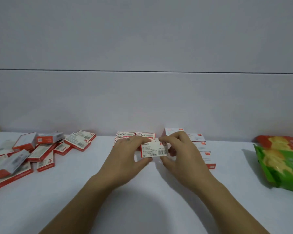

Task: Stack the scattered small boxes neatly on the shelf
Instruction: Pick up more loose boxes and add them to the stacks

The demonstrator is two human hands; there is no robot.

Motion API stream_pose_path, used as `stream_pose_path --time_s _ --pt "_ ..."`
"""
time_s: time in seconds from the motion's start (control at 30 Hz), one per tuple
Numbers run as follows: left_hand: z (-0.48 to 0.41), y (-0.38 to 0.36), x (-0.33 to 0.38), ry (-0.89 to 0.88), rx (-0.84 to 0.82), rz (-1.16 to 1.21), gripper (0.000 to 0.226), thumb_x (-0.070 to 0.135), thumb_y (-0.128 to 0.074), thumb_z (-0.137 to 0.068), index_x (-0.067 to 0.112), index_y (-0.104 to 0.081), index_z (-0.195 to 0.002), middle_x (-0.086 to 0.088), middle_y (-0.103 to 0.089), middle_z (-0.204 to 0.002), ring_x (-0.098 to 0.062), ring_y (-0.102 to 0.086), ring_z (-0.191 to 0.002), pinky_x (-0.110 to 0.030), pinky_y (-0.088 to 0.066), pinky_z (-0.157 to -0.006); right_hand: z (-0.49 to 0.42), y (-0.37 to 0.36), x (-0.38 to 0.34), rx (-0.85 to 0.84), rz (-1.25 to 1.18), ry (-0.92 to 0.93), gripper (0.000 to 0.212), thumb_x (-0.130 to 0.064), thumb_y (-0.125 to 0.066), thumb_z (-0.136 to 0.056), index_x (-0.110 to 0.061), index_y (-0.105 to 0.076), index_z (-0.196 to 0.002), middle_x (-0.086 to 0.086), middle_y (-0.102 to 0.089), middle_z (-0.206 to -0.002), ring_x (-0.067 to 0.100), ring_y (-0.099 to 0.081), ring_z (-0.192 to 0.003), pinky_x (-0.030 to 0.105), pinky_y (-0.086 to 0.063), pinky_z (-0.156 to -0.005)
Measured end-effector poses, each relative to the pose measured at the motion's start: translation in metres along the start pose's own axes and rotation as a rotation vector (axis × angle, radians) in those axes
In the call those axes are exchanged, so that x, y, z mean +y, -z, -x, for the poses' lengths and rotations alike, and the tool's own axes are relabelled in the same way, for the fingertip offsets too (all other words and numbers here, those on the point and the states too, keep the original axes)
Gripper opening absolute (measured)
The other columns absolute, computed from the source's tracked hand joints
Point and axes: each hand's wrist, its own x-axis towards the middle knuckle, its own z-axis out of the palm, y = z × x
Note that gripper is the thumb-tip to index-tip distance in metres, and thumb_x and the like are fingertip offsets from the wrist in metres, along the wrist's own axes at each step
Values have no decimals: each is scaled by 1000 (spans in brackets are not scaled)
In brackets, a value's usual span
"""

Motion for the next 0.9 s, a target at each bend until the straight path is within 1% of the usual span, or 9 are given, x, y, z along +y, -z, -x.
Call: stream_pose_path --time_s 0.07,0.13,0.4,0.47,0.57,0.63,0.73,0.8,0.9 --pt "5 -3 -6 20 14 30 44 40 -73 -78 42 -54 -117 22 -60 -116 0 -52 -103 -10 -42 -83 0 -4 0 -1 1 -9 49 -14 -73 -77 -28 -61 -123 -14 -47 -107 3 -53 -81 20 -48 -77" --pt "7 -2 -8 45 23 65 45 39 -75 -77 44 -54 -117 25 -58 -116 3 -52 -103 -4 -39 -79 1 -7 -2 4 -7 -10 49 -15 -74 -78 -29 -61 -124 -15 -48 -108 1 -54 -82 11 -45 -76" --pt "10 6 -5 74 48 263 46 34 -78 -75 49 -53 -110 30 -57 -111 11 -52 -105 -5 -45 -84 2 -9 -16 29 -115 -92 51 -12 -73 -79 -35 -59 -122 -24 -55 -108 -5 -59 -90 8 -46 -78" --pt "10 11 -4 89 72 338 44 33 -79 -74 51 -53 -106 31 -59 -108 10 -54 -104 -8 -47 -85 1 -10 -23 34 -188 -133 48 -20 -74 -79 -42 -57 -118 -25 -59 -107 -6 -60 -90 10 -48 -77" --pt "7 23 -4 52 103 429 41 23 -79 -75 41 -60 -106 24 -64 -102 2 -60 -99 -18 -52 -83 -5 -14 -40 13 -330 -199 40 -37 -73 -77 -50 -56 -111 -26 -64 -102 -6 -61 -93 15 -51 -77" --pt "3 33 -1 -15 116 441 40 18 -79 -73 36 -62 -104 20 -64 -99 -3 -62 -95 -20 -52 -80 -12 -15 -51 -28 -436 -230 40 -43 -73 -76 -44 -58 -112 -25 -67 -101 -6 -63 -95 15 -52 -77" --pt "-7 48 0 -125 131 337 36 26 -76 -69 36 -60 -100 19 -56 -99 -5 -57 -95 -14 -46 -75 -25 -14 -67 -74 -567 -258 23 -40 -71 -80 -35 -65 -102 -19 -71 -96 1 -68 -90 16 -52 -72" --pt "-13 56 -7 -162 107 307 35 33 -75 -68 37 -60 -100 20 -50 -105 -5 -54 -101 -11 -42 -78 -35 -14 -76 -127 -693 -306 19 -34 -68 -85 -27 -68 -102 -8 -74 -96 11 -70 -91 24 -56 -76" --pt "-15 63 -24 -129 84 393 34 45 -71 -70 43 -59 -101 20 -54 -107 -4 -55 -104 -9 -42 -80 -44 -20 -83 -268 -993 -331 33 -32 -60 -90 -10 -66 -114 15 -70 -109 28 -67 -104 44 -54 -91"
